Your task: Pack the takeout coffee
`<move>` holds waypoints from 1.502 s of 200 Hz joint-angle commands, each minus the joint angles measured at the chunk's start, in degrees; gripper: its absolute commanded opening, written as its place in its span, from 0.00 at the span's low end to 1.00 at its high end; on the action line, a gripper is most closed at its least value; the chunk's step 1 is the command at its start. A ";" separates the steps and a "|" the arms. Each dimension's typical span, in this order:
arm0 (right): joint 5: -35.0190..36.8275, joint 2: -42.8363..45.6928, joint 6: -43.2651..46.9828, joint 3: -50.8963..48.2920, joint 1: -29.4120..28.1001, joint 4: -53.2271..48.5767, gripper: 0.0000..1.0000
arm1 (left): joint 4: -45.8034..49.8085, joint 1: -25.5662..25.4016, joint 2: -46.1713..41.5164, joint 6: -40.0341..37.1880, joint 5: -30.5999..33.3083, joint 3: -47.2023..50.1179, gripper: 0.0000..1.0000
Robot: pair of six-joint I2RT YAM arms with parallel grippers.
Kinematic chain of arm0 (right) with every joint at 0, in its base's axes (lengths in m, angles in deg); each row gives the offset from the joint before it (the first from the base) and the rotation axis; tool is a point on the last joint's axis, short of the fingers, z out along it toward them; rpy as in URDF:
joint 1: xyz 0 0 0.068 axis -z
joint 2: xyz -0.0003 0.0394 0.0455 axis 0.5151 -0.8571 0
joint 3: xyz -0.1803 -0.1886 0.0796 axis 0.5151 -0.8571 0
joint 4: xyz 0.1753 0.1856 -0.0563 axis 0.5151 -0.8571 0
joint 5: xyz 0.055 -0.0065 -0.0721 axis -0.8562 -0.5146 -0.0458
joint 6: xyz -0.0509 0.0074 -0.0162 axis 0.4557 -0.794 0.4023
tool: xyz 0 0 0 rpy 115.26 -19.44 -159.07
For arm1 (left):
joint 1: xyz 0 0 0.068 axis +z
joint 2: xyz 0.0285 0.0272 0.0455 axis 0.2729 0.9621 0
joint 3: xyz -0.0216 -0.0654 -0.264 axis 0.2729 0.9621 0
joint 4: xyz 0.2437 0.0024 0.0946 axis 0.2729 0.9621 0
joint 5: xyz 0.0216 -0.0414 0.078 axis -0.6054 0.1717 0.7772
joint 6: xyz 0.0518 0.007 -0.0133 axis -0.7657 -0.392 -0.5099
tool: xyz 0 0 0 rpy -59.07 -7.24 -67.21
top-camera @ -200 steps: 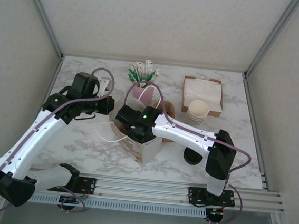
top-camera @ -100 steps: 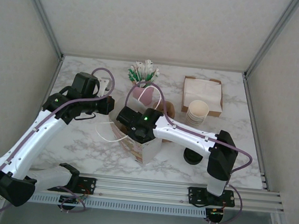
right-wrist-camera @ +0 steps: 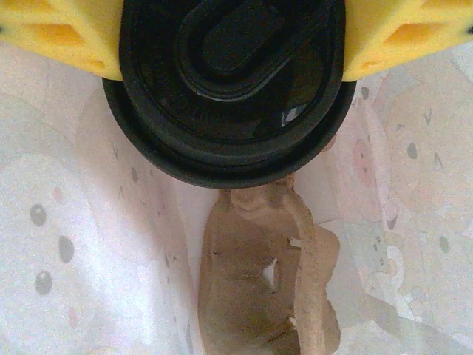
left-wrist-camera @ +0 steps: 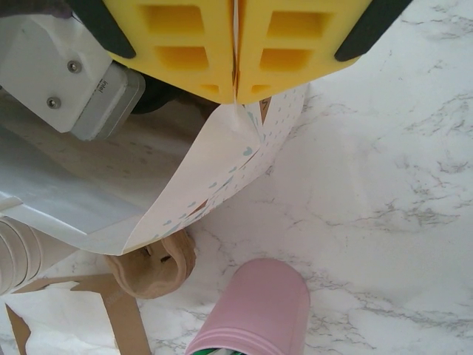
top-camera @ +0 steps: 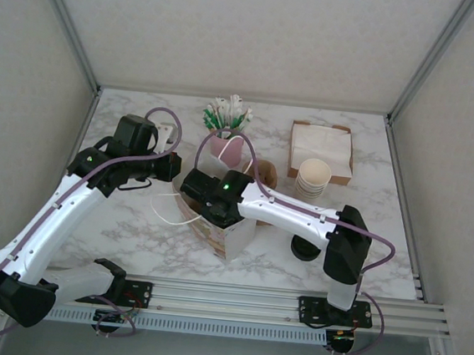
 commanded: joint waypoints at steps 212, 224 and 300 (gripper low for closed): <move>-1.48 4.55 1.06 17.74 -0.62 -7.85 0.99 | 7.35 -0.86 2.52 -0.08 7.39 -3.85 0.10; -1.89 5.26 1.52 18.15 -0.65 -7.82 0.99 | 7.47 -0.83 2.51 -0.08 7.76 -4.04 0.10; -2.33 11.42 5.12 19.57 -0.74 -3.99 0.99 | 8.70 -0.84 2.25 -0.10 10.46 -5.46 0.10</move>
